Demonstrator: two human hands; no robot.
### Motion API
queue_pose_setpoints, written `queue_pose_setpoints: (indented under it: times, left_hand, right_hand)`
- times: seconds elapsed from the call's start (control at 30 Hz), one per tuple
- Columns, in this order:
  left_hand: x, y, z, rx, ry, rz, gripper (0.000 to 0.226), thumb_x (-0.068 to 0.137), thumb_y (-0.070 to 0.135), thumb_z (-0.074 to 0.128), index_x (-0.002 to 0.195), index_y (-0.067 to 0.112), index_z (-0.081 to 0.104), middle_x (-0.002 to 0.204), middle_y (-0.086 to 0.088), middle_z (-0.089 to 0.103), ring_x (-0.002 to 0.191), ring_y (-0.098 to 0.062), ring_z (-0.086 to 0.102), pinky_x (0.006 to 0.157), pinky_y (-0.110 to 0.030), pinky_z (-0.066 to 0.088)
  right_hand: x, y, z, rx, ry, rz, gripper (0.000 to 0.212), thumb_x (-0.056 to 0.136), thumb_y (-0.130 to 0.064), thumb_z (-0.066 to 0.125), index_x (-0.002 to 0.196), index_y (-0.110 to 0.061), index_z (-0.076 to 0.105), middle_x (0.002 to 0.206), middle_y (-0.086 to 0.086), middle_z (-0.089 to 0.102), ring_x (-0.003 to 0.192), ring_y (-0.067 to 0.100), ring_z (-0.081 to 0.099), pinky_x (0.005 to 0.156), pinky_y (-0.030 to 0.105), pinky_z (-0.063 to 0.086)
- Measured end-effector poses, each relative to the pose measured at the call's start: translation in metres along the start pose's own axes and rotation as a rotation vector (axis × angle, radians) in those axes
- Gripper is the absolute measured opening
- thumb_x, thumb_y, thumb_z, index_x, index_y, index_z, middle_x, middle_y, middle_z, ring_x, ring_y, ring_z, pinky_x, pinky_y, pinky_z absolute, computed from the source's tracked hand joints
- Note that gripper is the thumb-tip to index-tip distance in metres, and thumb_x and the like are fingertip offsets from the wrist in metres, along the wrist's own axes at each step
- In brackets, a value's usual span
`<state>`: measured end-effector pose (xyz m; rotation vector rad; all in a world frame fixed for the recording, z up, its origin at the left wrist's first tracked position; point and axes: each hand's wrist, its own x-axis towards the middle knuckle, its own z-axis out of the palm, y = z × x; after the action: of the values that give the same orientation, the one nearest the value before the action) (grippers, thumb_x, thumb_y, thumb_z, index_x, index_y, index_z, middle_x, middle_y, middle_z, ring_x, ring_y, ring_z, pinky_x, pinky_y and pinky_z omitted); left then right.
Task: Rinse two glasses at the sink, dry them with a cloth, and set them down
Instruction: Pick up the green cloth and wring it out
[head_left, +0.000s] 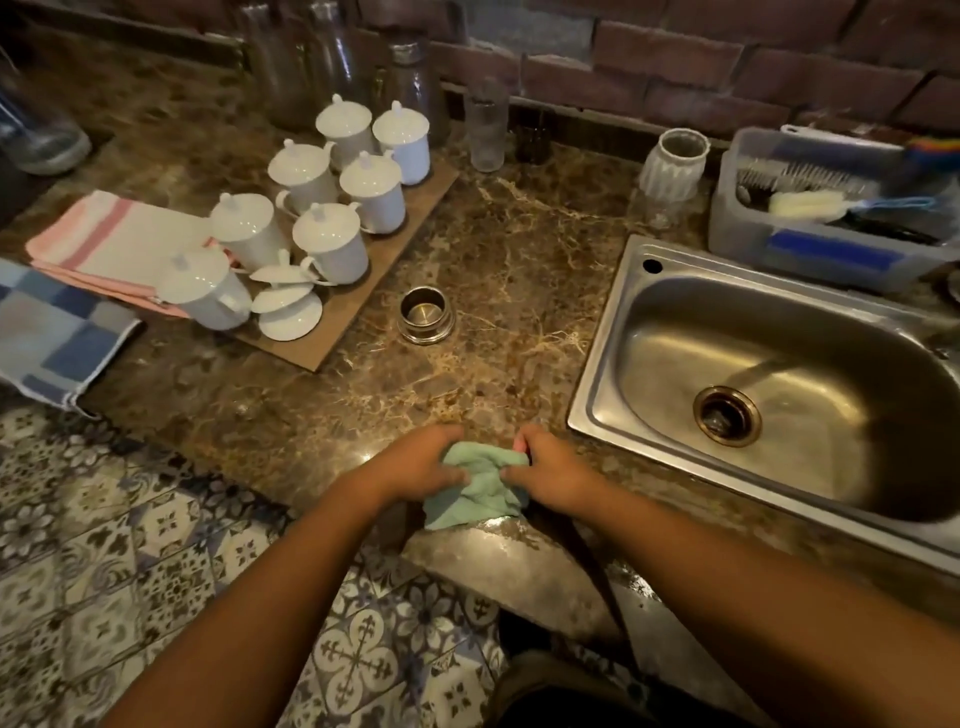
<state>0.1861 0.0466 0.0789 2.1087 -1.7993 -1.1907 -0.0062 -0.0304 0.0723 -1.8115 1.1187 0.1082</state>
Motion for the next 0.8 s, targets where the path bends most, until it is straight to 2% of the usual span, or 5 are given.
queue_pose_setpoints:
  times: [0.1,0.3,0.5,0.63,0.8]
  left_hand:
    - [-0.001,0.034,-0.009,-0.132,-0.009,0.096,0.027,0.091,0.015,0.074,0.084,0.030,0.052,0.087,0.006,0.057,0.081,-0.014,0.056,0.068,-0.030,0.044]
    - [0.012,0.137,-0.012,-0.194,0.012,0.299,0.004,0.098,0.015,0.065,0.098,0.017,0.061,0.093,-0.006,0.061,0.081,-0.010,0.055,0.069,-0.026,0.044]
    - [0.046,0.245,0.004,-0.091,-0.069,0.304,0.019,0.089,0.007,0.070,0.107,0.001,0.067,0.094,-0.008,0.064,0.084,-0.018,0.059,0.076,-0.032,0.048]
    - [0.059,0.311,0.028,0.007,-0.172,0.371,0.047,0.080,0.033,0.072,0.120,0.008,0.068,0.118,-0.010,0.069,0.111,-0.025,0.064,0.098,-0.040,0.050]
    - [0.059,0.388,0.061,-0.276,-0.061,0.527,0.043,0.081,0.050,0.070,0.102,0.012,0.074,0.106,-0.014,0.069,0.100,-0.020,0.064,0.090,-0.040,0.052]
  right_hand:
    - [-0.021,0.020,-0.027,0.244,0.049,0.051,0.032,0.086,-0.010,0.074,0.078,-0.021,0.045,0.069,-0.003,0.049,0.064,0.012,0.048,0.066,0.037,0.046]
    - [-0.078,0.061,-0.112,0.461,0.203,0.023,0.025,0.089,-0.004,0.071,0.085,-0.016,0.049,0.066,-0.006,0.058,0.050,-0.002,0.063,0.042,0.017,0.047]
    - [-0.152,0.100,-0.195,0.365,0.398,-0.140,0.025,0.085,0.005,0.068,0.087,-0.017,0.054,0.079,0.007,0.057,0.071,0.019,0.052,0.064,0.030,0.044]
    - [-0.197,0.119,-0.250,0.243,0.412,-0.234,0.032,0.087,0.002,0.067,0.098,-0.028,0.063,0.089,0.006,0.062,0.078,0.018,0.056,0.074,0.032,0.051]
    - [-0.242,0.132,-0.313,0.039,0.386,-0.256,0.026,0.087,-0.012,0.071,0.111,-0.023,0.068,0.100,-0.001,0.070,0.092,0.016,0.066,0.084,0.036,0.057]
